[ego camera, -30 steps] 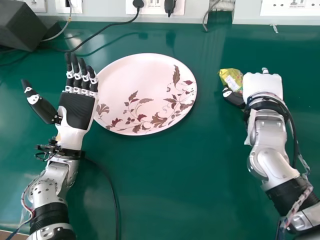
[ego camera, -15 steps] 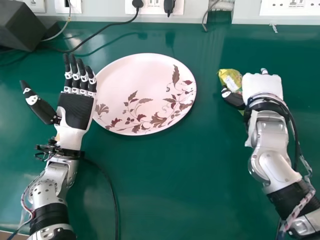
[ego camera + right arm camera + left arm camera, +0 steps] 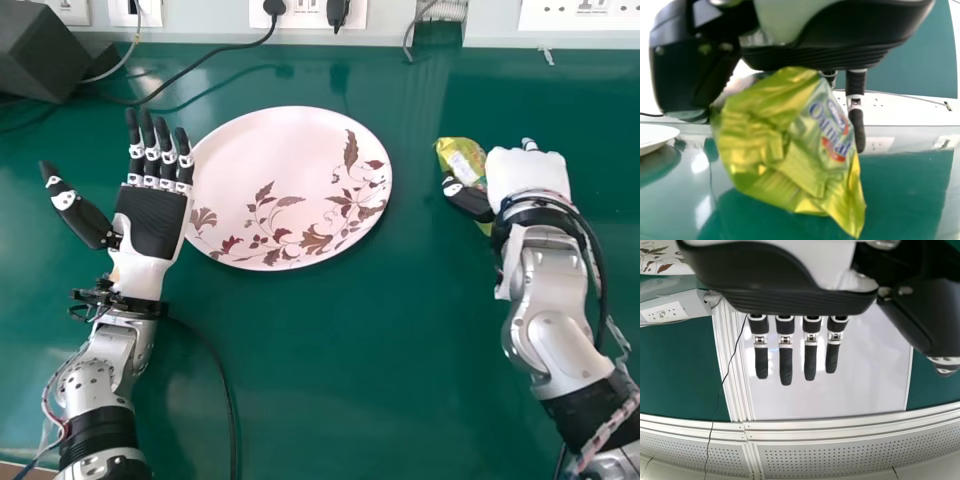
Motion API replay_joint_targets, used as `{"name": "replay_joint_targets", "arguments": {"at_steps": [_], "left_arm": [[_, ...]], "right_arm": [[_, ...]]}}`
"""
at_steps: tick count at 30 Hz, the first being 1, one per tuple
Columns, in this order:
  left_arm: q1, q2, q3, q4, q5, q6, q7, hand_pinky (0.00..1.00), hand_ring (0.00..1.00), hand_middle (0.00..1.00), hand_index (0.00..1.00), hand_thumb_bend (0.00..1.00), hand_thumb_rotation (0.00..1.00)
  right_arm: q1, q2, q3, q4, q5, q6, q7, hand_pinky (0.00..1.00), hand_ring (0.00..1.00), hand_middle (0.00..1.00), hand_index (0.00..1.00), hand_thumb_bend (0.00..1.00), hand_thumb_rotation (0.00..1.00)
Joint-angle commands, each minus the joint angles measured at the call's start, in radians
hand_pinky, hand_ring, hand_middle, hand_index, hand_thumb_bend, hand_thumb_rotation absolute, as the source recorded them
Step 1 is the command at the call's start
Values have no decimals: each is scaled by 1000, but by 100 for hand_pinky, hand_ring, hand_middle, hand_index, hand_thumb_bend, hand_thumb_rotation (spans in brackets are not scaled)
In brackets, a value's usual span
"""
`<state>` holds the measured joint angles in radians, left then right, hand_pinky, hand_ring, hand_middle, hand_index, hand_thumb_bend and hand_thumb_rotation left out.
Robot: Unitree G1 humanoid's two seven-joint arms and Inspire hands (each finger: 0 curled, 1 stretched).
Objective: Pick up biscuit and place it in the plate
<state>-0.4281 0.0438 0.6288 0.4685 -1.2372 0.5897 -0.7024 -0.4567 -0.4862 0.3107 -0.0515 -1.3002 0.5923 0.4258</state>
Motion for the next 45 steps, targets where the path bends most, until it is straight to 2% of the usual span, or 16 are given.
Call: {"name": "replay_joint_targets", "arguments": {"at_steps": [1, 11, 17, 27, 33, 41, 45], "left_arm": [[53, -19, 0, 50, 23, -1, -2, 74, 75, 82, 86, 100, 62], [55, -21, 1, 39, 24, -8, 15, 76, 75, 82, 86, 100, 64], [55, -17, -1, 40, 28, -10, 13, 72, 74, 81, 86, 100, 63], [55, -16, -3, 40, 35, -14, 21, 75, 76, 83, 86, 100, 62], [56, -14, -2, 43, 32, -8, 12, 73, 72, 80, 85, 100, 61], [61, -18, -2, 35, 33, -13, 17, 78, 72, 84, 88, 100, 64], [60, -14, -4, 41, 34, -9, 11, 75, 72, 82, 87, 100, 67]], "right_arm": [[9, -12, -12, -31, -11, -6, 4, 35, 45, 49, 54, 47, 0], [16, -18, -24, -100, -32, -4, 52, 35, 46, 50, 54, 47, 0], [21, -14, -33, -152, -51, -10, 80, 36, 46, 50, 54, 47, 0], [22, 10, -52, -243, -75, -27, 115, 36, 45, 49, 53, 47, 0], [18, 25, -59, -279, -91, -51, 113, 36, 45, 49, 53, 47, 0], [-1, 48, -66, -304, -113, -80, 138, 36, 46, 49, 53, 47, 0], [-17, 57, -65, -311, -138, -100, 161, 36, 46, 49, 53, 47, 0]]}}
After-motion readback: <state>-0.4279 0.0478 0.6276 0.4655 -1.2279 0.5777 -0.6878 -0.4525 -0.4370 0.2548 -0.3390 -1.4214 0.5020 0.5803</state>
